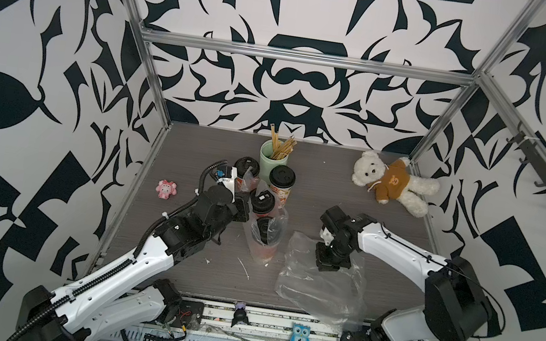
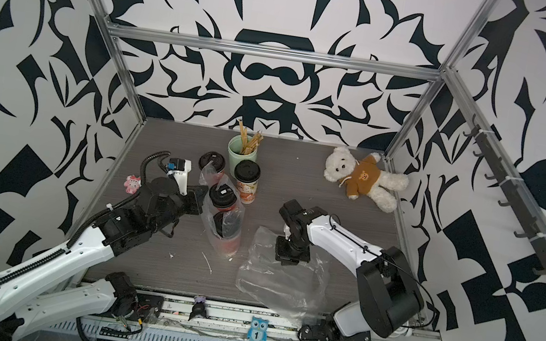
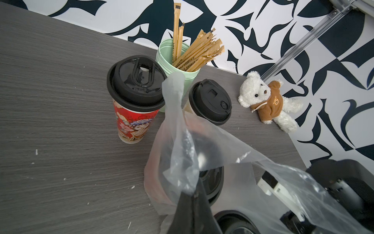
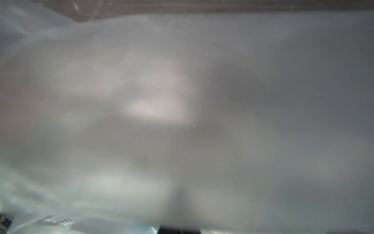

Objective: Pack milk tea into plastic carrier bags
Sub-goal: Pick up the straw from the container.

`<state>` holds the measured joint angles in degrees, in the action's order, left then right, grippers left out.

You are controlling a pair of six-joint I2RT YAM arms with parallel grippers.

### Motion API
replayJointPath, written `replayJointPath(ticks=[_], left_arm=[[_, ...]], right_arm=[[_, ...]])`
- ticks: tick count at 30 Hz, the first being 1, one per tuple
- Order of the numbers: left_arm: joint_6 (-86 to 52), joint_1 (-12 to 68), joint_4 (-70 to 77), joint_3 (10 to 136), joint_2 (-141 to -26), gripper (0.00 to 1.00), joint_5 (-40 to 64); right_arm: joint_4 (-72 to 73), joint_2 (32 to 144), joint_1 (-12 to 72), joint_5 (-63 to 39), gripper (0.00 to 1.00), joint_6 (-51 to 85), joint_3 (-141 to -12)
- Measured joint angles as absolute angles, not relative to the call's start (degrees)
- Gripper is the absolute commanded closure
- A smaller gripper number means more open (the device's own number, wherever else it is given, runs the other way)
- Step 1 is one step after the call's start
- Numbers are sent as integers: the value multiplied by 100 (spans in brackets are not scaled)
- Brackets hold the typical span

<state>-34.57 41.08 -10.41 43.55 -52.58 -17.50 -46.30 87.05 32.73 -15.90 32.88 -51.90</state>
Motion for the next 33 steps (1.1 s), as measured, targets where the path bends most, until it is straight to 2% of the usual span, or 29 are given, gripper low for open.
replayJointPath(ticks=[7, 16, 28, 33], left_arm=[[-3470, 4106, -1044, 4355, -5269, 100, -1756], [-3470, 4082, -1044, 4355, -5269, 100, -1800], [-3468, 4073, -1044, 4355, -5269, 100, -1798], [-3470, 4071, -996, 4333, -5260, 100, -1776]], right_arm=[[-4202, 9404, 2910, -1446, 100, 3288, -5509], [-4283, 9891, 2729, -950, 100, 2945, -6814], [-5103, 9456, 2720, -467, 100, 2482, -8047], [-4941, 9338, 2718, -585, 96, 2370, -9065]])
